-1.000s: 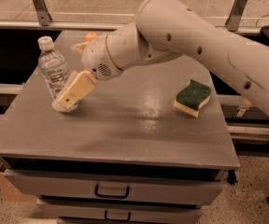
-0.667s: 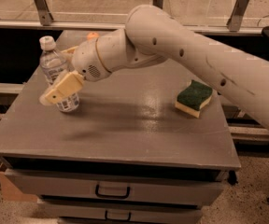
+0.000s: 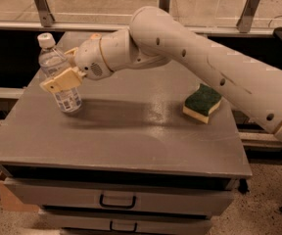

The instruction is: Knock blue plastic bottle over

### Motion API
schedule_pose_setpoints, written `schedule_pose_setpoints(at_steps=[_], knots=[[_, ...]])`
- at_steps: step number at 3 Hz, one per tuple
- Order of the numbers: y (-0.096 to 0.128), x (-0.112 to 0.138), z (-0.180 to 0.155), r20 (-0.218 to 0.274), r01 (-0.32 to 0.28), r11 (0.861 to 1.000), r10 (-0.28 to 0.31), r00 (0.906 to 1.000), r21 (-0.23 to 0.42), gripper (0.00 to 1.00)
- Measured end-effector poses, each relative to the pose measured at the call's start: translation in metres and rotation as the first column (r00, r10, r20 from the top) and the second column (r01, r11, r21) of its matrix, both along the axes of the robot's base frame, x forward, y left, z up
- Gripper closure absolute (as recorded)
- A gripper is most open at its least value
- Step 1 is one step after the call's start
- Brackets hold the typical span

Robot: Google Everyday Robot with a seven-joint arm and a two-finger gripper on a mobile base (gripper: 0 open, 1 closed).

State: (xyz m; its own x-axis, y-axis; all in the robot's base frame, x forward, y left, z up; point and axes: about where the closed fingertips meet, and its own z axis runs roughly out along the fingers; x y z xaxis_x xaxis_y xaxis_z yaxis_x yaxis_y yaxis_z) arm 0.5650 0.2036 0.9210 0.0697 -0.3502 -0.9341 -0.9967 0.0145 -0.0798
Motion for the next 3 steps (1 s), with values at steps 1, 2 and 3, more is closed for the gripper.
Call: schedule_pose_setpoints(at_steps=[1, 2, 3], knots=[[-0.023, 0.020, 0.028, 0.056, 0.046, 0.998, -0.044, 0.9974, -0.044, 0.88], [-0.062, 0.030, 0.062, 0.169, 0.110, 0.974, -0.077, 0.9826, -0.198, 1.00], [-0.093, 0.019, 0.083, 0.268, 0.154, 0.898, -0.042, 0.9626, -0.412, 1.00]])
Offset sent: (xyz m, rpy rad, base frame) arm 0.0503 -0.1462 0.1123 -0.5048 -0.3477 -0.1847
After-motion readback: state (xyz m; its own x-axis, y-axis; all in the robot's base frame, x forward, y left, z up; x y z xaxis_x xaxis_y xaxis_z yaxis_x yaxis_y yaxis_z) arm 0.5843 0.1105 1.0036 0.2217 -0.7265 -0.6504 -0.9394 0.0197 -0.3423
